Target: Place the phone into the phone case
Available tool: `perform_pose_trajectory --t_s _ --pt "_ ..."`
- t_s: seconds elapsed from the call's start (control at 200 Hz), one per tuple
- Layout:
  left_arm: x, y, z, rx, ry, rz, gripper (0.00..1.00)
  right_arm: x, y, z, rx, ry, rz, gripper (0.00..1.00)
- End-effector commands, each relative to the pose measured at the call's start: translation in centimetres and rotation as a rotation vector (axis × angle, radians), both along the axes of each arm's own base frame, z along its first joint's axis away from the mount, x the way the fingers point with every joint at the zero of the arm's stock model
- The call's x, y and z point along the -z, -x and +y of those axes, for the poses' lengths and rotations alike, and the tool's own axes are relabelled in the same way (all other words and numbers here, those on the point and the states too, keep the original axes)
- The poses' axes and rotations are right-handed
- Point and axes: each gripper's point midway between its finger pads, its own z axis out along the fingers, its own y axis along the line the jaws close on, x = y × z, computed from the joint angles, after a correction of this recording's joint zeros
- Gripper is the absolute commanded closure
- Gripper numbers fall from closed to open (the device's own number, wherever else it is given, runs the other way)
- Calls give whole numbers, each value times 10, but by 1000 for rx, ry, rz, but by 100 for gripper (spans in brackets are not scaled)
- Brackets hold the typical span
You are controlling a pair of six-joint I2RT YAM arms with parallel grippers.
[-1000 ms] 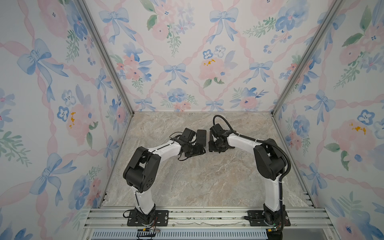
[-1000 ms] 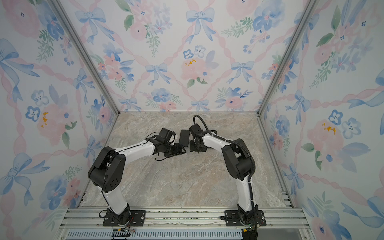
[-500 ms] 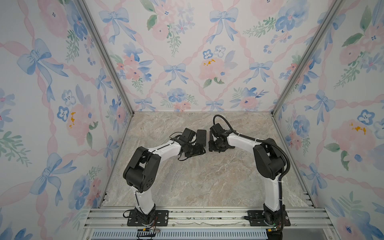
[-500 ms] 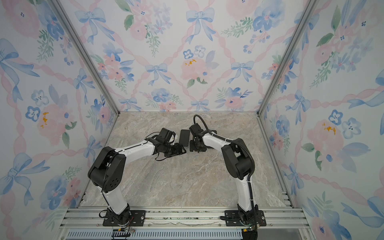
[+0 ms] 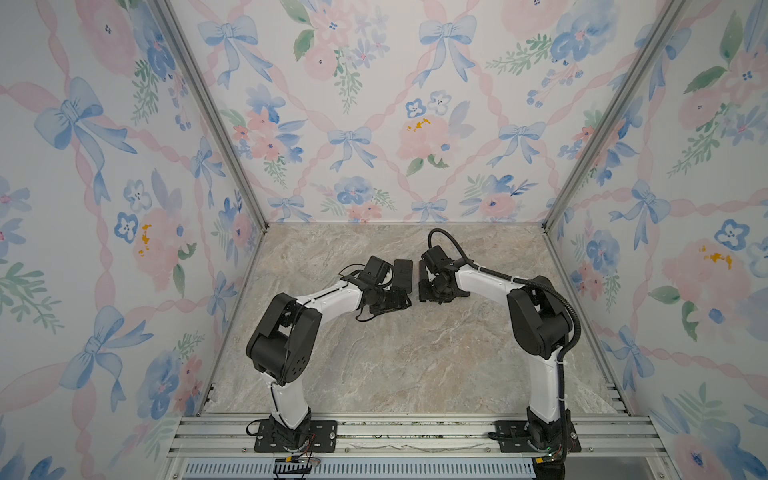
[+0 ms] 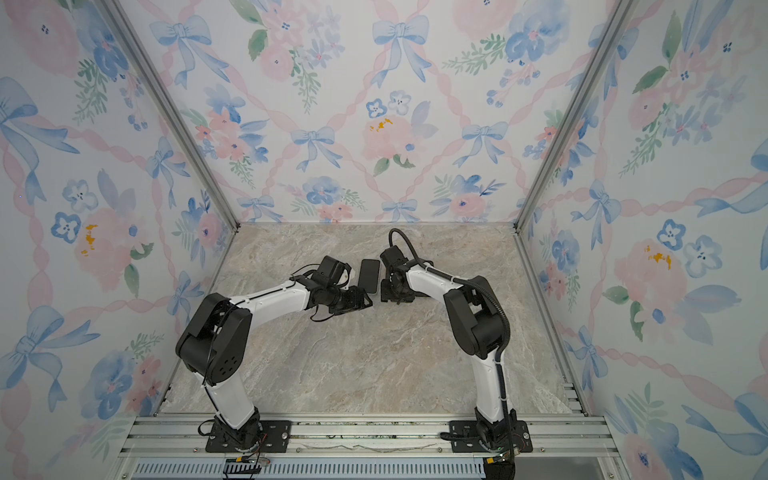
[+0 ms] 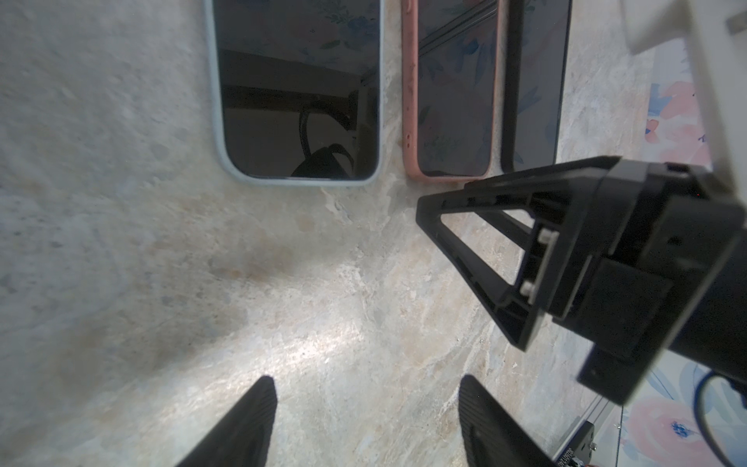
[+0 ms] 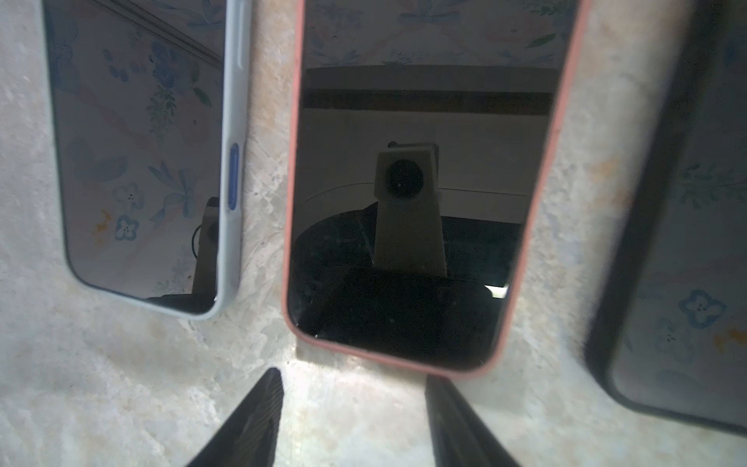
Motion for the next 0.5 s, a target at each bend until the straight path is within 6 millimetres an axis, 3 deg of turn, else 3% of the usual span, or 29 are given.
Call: perform_pose_trajectory --t_s 0.0,0.095,0.195,0.245,0.34,0.415,0.495 --pt "-15 -2 3 6 -5 -64 27 -45 -4 1 -25 1 -110 41" --pt "-29 -6 11 3 -39 -144 27 -77 5 -10 -44 -11 -237 36" --pt "-49 -11 21 5 -84 -252 26 -95 18 -40 -46 58 -368 30" --pt "-60 -15 31 -14 -124 -318 25 -114 26 -60 -32 100 -444 27" --pt "-76 -23 59 -92 -222 -477 21 -133 34 -103 20 201 -597 17" --pt "-81 -31 88 -188 -335 -630 3 -140 38 -135 57 248 -727 8" --pt "-84 -30 116 -215 -496 -768 2 -144 46 -159 55 289 -813 5"
